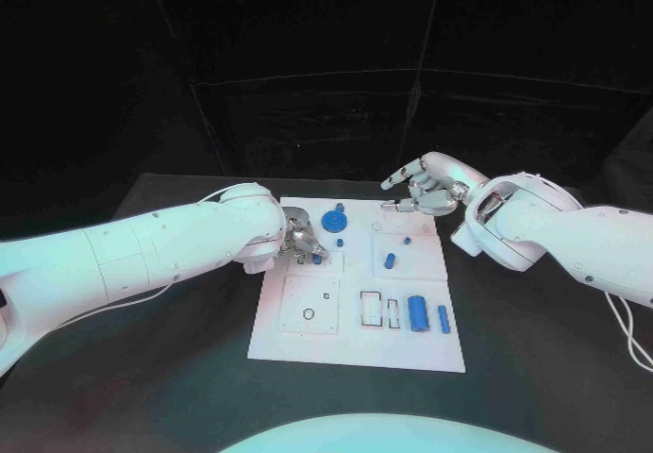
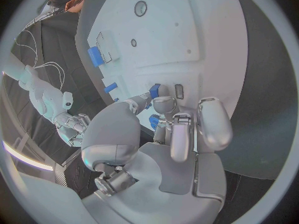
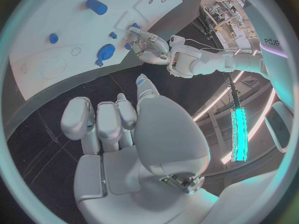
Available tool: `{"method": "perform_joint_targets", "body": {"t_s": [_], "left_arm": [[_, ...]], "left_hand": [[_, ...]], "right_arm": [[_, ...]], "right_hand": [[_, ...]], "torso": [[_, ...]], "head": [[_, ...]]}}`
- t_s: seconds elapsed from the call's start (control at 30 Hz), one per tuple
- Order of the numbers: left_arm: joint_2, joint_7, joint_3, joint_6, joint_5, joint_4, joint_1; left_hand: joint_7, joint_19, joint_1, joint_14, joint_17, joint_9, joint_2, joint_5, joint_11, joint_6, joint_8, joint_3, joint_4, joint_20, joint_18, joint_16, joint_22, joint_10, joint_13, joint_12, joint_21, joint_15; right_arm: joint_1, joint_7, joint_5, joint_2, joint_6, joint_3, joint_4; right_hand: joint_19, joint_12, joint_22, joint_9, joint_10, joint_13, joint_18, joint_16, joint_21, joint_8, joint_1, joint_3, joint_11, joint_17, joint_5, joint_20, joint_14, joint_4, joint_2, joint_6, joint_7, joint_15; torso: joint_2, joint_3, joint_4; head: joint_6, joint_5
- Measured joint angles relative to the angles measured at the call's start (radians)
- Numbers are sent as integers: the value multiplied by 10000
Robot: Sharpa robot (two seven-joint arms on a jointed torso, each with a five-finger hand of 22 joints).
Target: Assemble the parts on the task board
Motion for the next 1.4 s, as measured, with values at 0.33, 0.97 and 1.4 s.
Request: {"method": "perform_joint_targets", "body": {"t_s": [0.33, 0.97, 1.4], "left_arm": [[-26, -1, -2, 3, -1, -14, -2], [-630, 63, 784, -120, 133, 426, 166], [-90, -234, 1006, 1153, 245, -1282, 803]], "left_hand": [[-40, 0, -671, 36, 0, -56, -404, 0, -20, 115, 90, -1508, 792, 0, -101, 0, 119, 92, 54, 132, 54, -37], [72, -74, 253, 2, 0, -250, -31, -860, 43, -372, 34, -3936, 1333, -36, -94, 0, -392, -260, -622, -154, -333, -72], [359, -203, 964, 20, 0, -529, 417, -860, 233, -937, -340, -4068, 1364, 92, -93, 0, -539, -452, -805, -116, -462, 94]], "right_arm": [[0, 4, 7, 7, 14, -1, -19], [-1, 30, 12, 5, 18, -1, -114], [-1, 44, 13, 19, 18, -1, -199]], "right_hand": [[-71, -39, -69, 0, -12, -40, -1, -56, -44, 0, 0, -56, -12, -64, 0, 2, 0, 0, 0, 0, 0, 0], [-70, -101, -126, -8, -49, -81, -2, -112, -97, 0, 0, -81, 26, -115, 0, 2, 0, 26, 0, -1, -1, 0], [-70, -101, -149, -7, -85, -95, -4, -112, -97, 0, 1, -109, -11, -114, 293, 3, 0, -2, -1, -3, -2, 0]], "torso": [[-2, -8, 11], [-7, -12, 18], [11, -7, 13]], "head": [[-6, -12], [11, -33], [46, 1]]}}
